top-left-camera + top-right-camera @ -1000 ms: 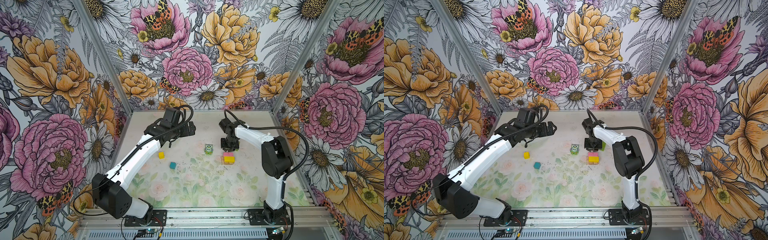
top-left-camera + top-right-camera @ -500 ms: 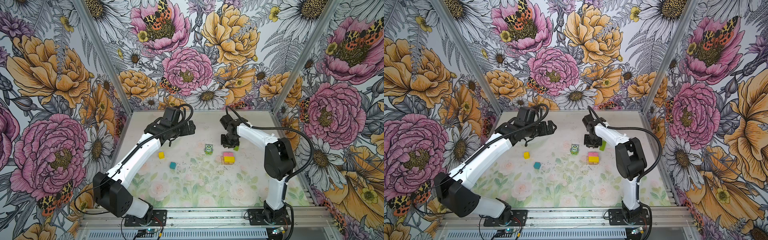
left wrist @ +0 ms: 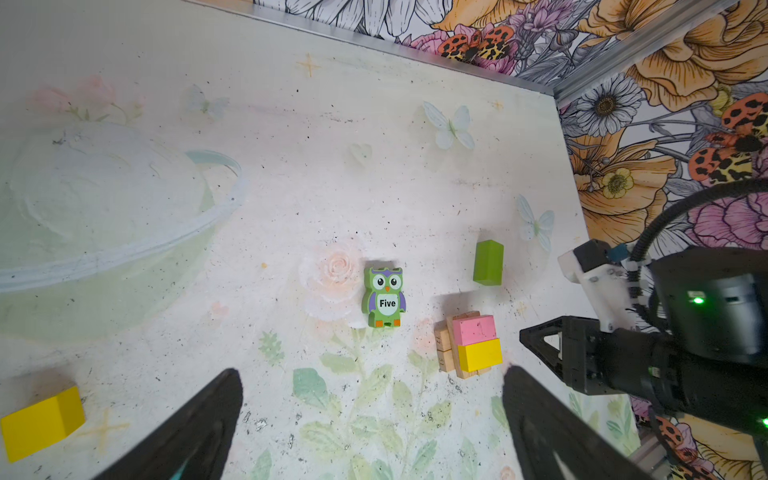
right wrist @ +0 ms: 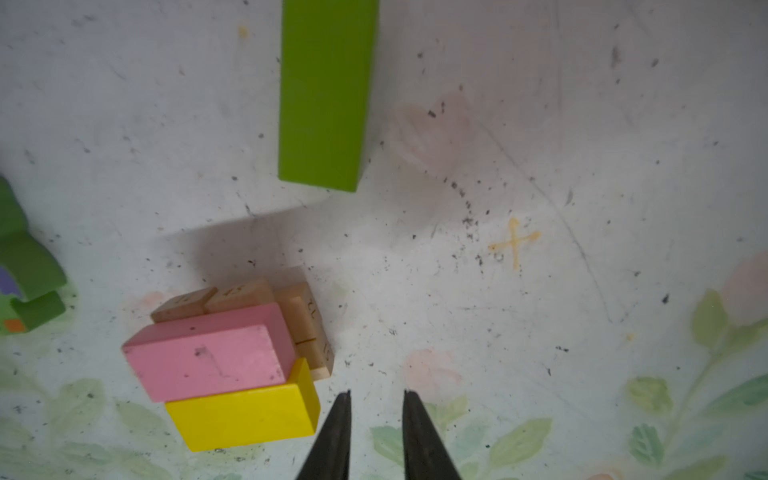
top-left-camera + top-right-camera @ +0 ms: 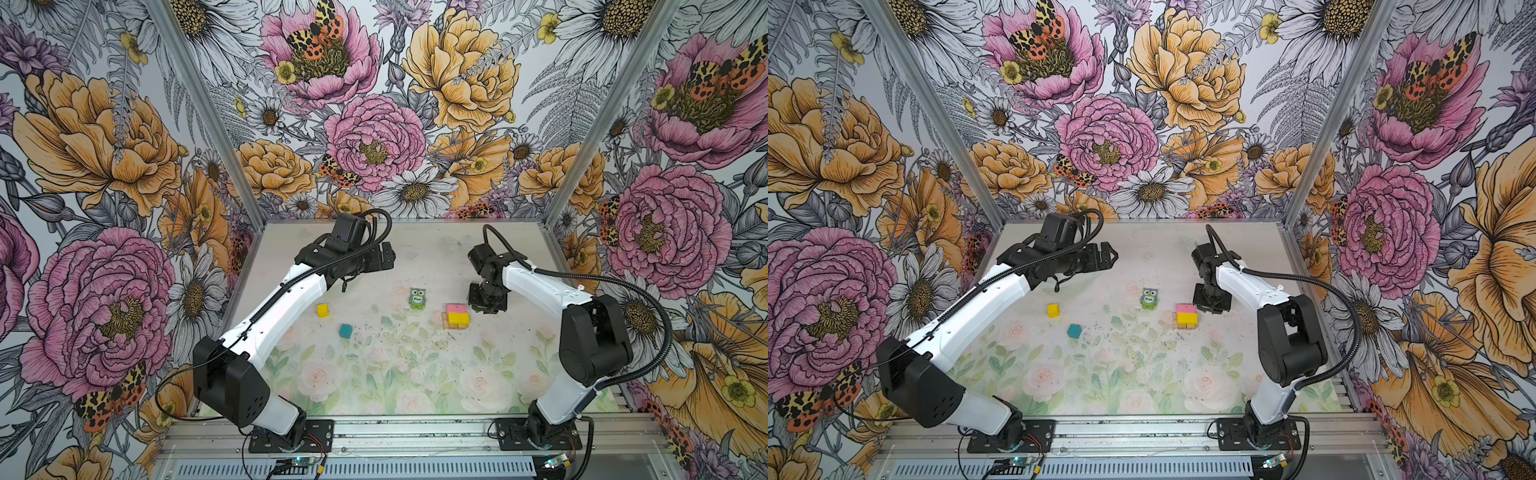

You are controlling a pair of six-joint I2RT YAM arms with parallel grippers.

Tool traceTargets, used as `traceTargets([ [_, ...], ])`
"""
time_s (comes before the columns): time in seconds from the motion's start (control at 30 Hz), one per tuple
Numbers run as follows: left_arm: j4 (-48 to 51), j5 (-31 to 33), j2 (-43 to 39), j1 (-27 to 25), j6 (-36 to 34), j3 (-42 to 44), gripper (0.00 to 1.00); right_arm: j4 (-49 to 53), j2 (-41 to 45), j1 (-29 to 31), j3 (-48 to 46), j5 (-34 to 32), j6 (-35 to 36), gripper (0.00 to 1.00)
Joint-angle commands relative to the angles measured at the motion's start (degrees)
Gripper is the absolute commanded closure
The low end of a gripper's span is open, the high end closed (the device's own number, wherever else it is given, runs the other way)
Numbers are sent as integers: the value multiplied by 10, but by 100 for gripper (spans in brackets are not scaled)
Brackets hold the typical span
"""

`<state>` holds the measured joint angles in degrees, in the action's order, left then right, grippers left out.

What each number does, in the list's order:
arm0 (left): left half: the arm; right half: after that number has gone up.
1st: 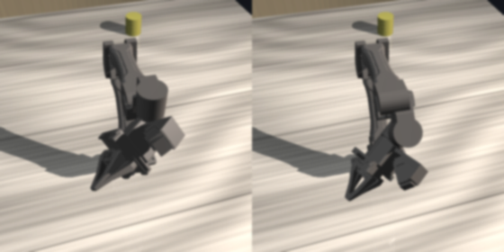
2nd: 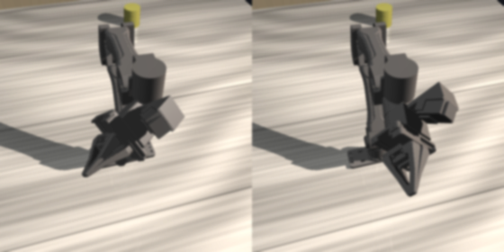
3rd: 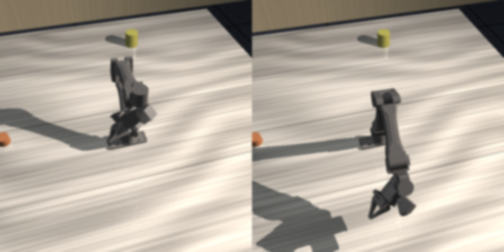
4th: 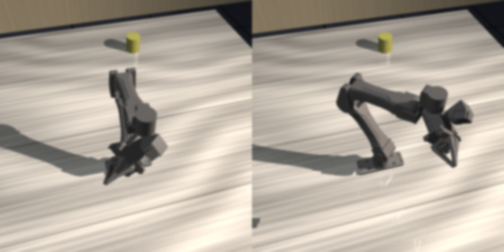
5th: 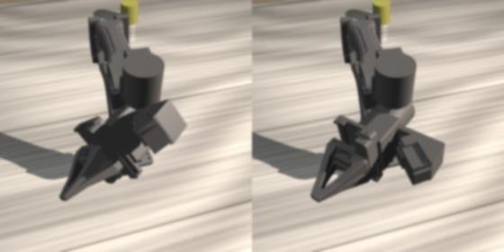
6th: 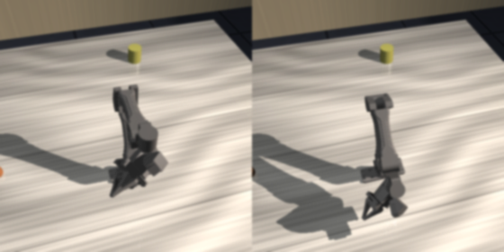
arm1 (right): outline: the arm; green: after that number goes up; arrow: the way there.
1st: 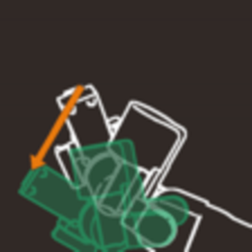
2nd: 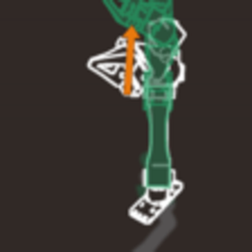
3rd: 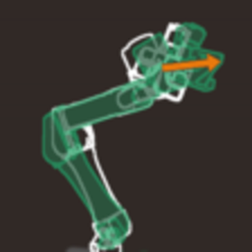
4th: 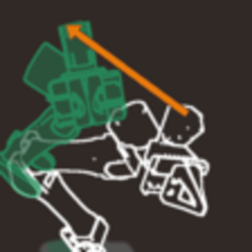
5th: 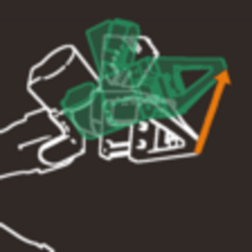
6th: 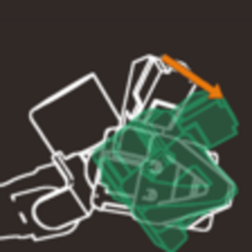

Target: Build the wood block tower

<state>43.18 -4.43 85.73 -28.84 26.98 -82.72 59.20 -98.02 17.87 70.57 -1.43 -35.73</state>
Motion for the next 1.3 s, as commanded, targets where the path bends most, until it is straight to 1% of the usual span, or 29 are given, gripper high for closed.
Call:
traceTargets([
  [0.0,-15,-9,3,-10,-3,-21,1,-31,31,-1,-19,11,-17,76],
  [0.17,-15,-7,0,-14,-3,-18,1,-52,33,0,-40,28,-21,76],
  [0.7,-14,-6,-4,-11,-4,-16,1,-68,2,17,-30,47,-22,76],
  [1.03,-14,-15,-1,-1,-7,-23,1,-69,-8,22,-21,49,-25,76],
  [1.27,-13,-20,4,4,-8,-27,1,-61,0,17,-19,35,-21,74],
])
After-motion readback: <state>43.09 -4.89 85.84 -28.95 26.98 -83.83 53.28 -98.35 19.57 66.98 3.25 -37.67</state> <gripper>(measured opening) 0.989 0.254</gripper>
